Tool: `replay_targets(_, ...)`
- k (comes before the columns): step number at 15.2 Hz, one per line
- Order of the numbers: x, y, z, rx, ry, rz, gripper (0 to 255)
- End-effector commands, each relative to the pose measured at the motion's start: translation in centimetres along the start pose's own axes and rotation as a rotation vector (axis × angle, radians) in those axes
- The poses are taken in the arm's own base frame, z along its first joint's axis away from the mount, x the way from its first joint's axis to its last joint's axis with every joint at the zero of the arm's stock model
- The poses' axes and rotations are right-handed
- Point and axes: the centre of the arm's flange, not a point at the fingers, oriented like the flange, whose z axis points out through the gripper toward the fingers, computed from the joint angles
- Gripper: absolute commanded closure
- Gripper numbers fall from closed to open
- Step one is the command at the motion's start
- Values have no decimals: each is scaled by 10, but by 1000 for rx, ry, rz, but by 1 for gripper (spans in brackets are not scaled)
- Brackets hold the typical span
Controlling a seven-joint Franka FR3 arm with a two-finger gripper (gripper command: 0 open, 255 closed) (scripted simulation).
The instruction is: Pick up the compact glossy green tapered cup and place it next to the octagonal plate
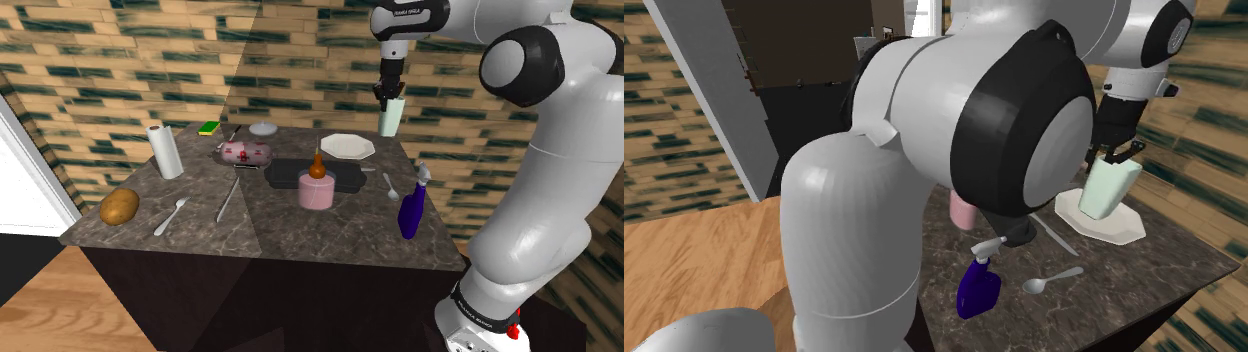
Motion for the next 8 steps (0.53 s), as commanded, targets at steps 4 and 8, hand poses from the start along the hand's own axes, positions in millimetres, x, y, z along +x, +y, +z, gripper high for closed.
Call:
replay_targets(4,-8,63,-15,0,0,-1,255)
replay_targets(8,-12,114,-26,0,0,-1,255)
